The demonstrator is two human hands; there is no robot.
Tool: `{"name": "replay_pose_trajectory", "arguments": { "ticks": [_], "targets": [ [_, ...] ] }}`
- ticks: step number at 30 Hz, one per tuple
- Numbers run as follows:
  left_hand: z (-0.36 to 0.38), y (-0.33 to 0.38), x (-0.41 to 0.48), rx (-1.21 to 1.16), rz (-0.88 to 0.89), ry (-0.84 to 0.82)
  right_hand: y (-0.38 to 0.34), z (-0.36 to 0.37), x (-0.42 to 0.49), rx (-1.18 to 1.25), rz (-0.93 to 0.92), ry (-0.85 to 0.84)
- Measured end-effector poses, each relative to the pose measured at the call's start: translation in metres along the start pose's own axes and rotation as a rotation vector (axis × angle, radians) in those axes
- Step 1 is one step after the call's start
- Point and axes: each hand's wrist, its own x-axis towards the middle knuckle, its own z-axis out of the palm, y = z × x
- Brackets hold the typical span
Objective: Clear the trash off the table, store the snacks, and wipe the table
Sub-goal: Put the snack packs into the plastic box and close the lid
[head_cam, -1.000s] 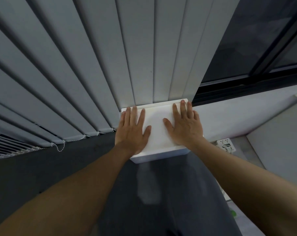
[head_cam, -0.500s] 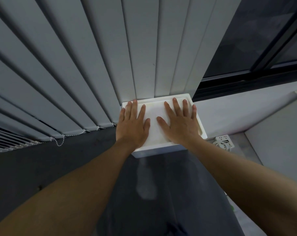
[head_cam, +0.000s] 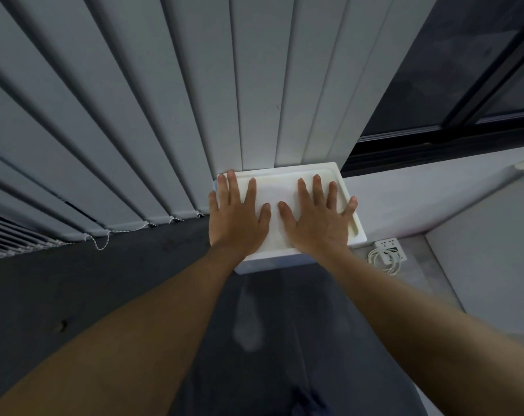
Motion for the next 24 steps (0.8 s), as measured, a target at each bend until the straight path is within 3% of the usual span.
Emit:
{"name": "replay_pose_trajectory", "arguments": {
  "ticks": [6,14,19,24],
  "targets": [
    [0.001,-0.001,-0.001,-0.05,-0.053,-0.052,0.006,-0.002,0.013,-0.03,-0.066,-0.089],
    [0.001,0.003,-0.009,-0.044,-0.082,-0.052,0.006,-0.002,0.013,-0.032,-0.091,-0.069],
    [0.0,-0.001,-0.004,-0.001,0.006,-0.016,0.001,-0.001,0.003,0.015,-0.059,0.035],
    [-0.001,-0.003,0.0,0.001,0.117,-0.023,0.003,0.002,0.0,-0.01,-0.047,-0.032]
  ]
}}
